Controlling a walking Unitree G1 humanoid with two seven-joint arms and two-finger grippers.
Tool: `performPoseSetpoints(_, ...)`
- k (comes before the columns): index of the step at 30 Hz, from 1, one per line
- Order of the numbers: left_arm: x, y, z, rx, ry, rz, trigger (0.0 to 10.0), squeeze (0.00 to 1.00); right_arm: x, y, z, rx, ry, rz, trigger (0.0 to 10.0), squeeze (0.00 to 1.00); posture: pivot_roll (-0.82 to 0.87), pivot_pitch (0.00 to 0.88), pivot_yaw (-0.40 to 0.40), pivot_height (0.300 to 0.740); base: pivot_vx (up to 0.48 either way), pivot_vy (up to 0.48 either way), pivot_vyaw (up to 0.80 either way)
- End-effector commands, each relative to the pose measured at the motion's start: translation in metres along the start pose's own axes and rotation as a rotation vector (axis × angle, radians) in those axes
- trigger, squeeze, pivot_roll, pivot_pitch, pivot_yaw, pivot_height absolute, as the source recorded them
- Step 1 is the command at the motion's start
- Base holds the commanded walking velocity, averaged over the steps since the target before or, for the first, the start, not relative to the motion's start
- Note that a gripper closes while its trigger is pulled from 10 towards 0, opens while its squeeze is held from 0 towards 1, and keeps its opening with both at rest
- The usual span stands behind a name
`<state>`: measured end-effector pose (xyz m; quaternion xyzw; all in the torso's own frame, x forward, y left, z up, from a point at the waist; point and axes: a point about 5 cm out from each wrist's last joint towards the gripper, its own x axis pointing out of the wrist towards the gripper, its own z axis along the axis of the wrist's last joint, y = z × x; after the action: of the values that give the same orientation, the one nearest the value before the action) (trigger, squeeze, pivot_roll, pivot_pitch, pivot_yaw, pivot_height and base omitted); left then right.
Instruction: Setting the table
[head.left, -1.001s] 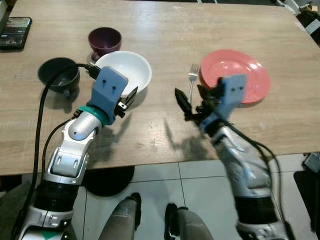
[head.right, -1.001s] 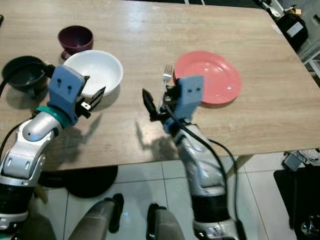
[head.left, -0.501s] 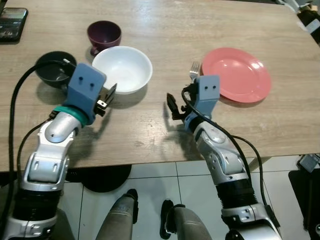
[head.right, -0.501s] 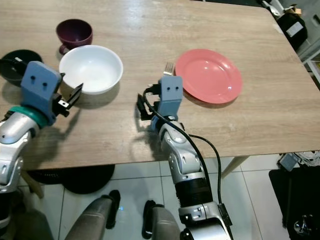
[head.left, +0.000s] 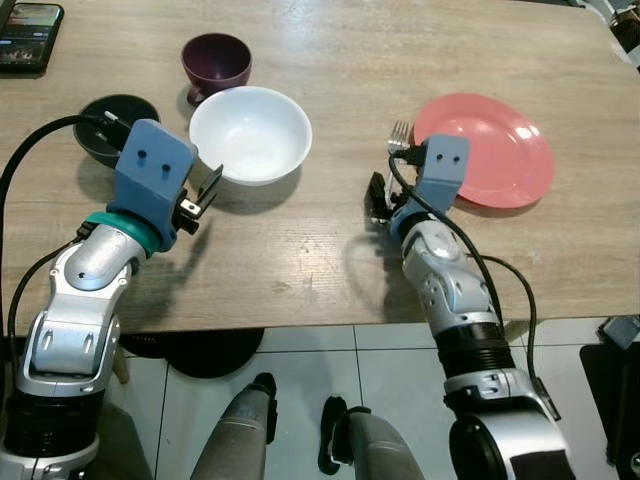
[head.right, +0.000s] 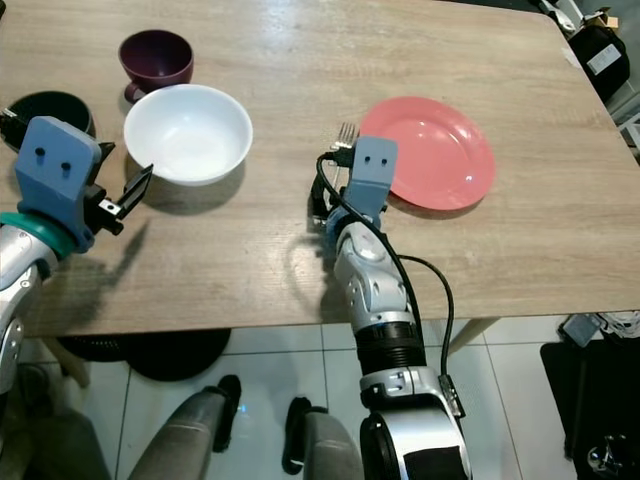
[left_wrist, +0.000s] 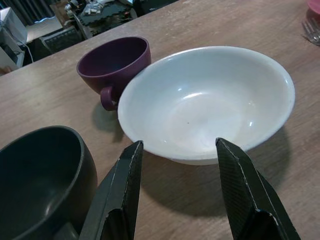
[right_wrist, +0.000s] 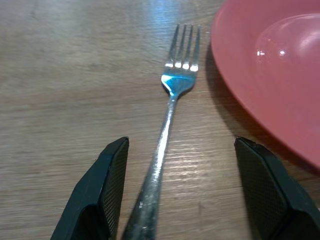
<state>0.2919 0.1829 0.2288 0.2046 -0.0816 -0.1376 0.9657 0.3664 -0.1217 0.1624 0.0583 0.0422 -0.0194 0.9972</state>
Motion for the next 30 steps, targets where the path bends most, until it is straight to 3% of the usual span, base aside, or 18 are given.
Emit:
performPoseSetpoints(1,-0.003,-0.004,-0.002,-0.008,0.012,-0.019,10.0,0.00,-0.001,-0.008,-0.019,-0.046,0.089,-0.043,10.0,0.00,0.29,0.238,-0.067,0.740,0.000,0.000,0.00)
performPoseSetpoints(3,-0.003,-0.005,-0.002,-0.010,0.013,-0.021,10.0,0.00,-0.001,-0.009,-0.021,-0.083,0.107,-0.032,10.0,0.00,0.29,0.240,-0.071,0.740,0.000,0.000,0.00)
performPoseSetpoints(4,-0.004,-0.006,-0.002,-0.014,0.017,-0.021,10.0,0.00,0.000,-0.008,-0.023,-0.105,0.131,-0.017,9.1,0.00,0.28,0.240,-0.074,0.740,0.000,0.000,0.00)
performPoseSetpoints(5,-0.004,-0.006,-0.002,-0.014,0.017,-0.021,10.0,0.00,0.000,-0.008,-0.023,-0.105,0.131,-0.017,9.1,0.00,0.28,0.240,-0.074,0.740,0.000,0.000,0.00)
performPoseSetpoints(6,-0.004,-0.006,-0.002,-0.017,0.019,-0.021,10.0,0.00,0.001,-0.008,-0.024,-0.127,0.143,-0.002,3.3,0.00,0.28,0.241,-0.075,0.740,0.000,0.000,0.00)
performPoseSetpoints(7,-0.004,-0.006,-0.002,-0.017,0.019,-0.021,10.0,0.00,0.001,-0.008,-0.024,-0.127,0.143,-0.002,3.3,0.00,0.28,0.241,-0.075,0.740,0.000,0.000,0.00)
performPoseSetpoints(8,-0.005,-0.007,-0.002,-0.021,0.021,-0.021,10.0,0.00,0.001,-0.010,-0.024,-0.142,0.155,0.004,0.0,0.00,0.28,0.241,-0.075,0.740,0.000,0.000,0.00)
performPoseSetpoints(12,-0.004,-0.008,-0.001,-0.026,0.023,-0.020,10.0,0.00,0.003,-0.012,-0.025,-0.146,0.179,0.001,0.0,0.00,0.28,0.240,-0.076,0.740,0.000,0.000,0.00)
performPoseSetpoints(19,-0.001,-0.007,0.004,-0.057,0.016,-0.047,10.0,0.00,0.002,-0.015,-0.039,-0.047,0.289,0.006,0.0,0.00,0.28,0.240,-0.076,0.740,0.000,0.000,0.00)
performPoseSetpoints(22,-0.002,-0.008,0.010,-0.064,0.004,-0.108,10.0,0.00,0.001,-0.018,-0.042,-0.043,0.302,-0.004,0.0,0.00,0.27,0.240,-0.074,0.740,0.000,0.000,0.00)
performPoseSetpoints(25,-0.004,-0.008,0.016,-0.037,-0.010,-0.181,10.0,0.00,0.001,-0.020,-0.042,-0.039,0.311,-0.008,0.0,0.00,0.28,0.240,-0.073,0.740,0.000,0.000,0.00)
performPoseSetpoints(27,-0.010,-0.007,0.022,0.003,-0.021,-0.290,10.0,0.00,0.001,-0.021,-0.043,-0.038,0.315,-0.010,0.0,0.00,0.28,0.239,-0.072,0.740,0.000,0.000,0.00)
performPoseSetpoints(30,-0.013,-0.007,0.024,0.013,-0.024,-0.338,10.0,0.00,0.001,-0.021,-0.043,-0.035,0.317,-0.010,0.0,0.00,0.28,0.239,-0.072,0.740,0.000,0.000,0.00)
